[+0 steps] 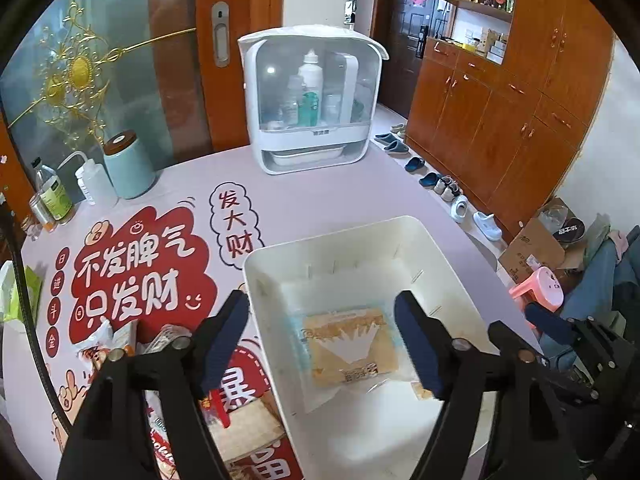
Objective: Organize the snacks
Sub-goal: 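Lower both bags into the white tray and open both grippers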
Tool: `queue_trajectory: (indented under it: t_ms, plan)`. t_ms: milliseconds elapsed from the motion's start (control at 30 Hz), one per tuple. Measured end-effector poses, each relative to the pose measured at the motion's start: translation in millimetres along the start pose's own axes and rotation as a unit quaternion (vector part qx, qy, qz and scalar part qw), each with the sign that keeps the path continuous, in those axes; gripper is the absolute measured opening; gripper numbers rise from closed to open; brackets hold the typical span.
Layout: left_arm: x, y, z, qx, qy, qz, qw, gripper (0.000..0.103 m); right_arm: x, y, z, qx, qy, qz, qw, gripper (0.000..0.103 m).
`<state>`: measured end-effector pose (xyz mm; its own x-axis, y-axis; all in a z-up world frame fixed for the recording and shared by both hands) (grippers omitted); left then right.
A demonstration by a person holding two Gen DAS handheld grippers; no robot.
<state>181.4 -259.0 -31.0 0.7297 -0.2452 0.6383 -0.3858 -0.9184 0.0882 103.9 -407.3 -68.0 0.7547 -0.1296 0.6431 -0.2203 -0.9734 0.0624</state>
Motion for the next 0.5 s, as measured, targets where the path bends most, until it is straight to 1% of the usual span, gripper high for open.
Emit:
queue_trajectory:
  t_ms: [67,167,300,400,500]
  plan:
    - [-2,-5,-6,0.007,0.004,-0.005,1.0,0.084,0,-5,1,0.009,-0.004,-0.003,1.0,0.046]
    - [-6,-12,-15,0.011,0.008,-0.017,0.9998,0.09,1,-13,-1,0.021,-0.006,-0.008,1.0,0.046]
    - [-14,-22,-27,0.003,0.003,-0.041,0.9991,0.091,2,-21,-10,0.032,-0.003,-0.012,0.999,0.047]
    - [-21,-29,-35,0.005,-0.005,-0.051,0.9987,0.092,1,-26,-17,0.042,-0.003,-0.014,0.999,0.047]
    - [-27,-35,-46,0.007,-0.005,-0.057,0.9983,0.092,-1,-34,-25,0.051,-0.001,-0.018,0.999,0.048]
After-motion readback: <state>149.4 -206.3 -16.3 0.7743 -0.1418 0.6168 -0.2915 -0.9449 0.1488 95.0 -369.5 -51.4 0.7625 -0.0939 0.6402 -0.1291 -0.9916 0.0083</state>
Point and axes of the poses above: each gripper's, at about its wrist camera, not at the fingertips, and z roughly the way its jaws point, y to its right, x to its top, the point moved 1 cm from there along z, roughly the way its jaws point, and after that the axes turned 1 degree about -x, right-handed, at the moved point
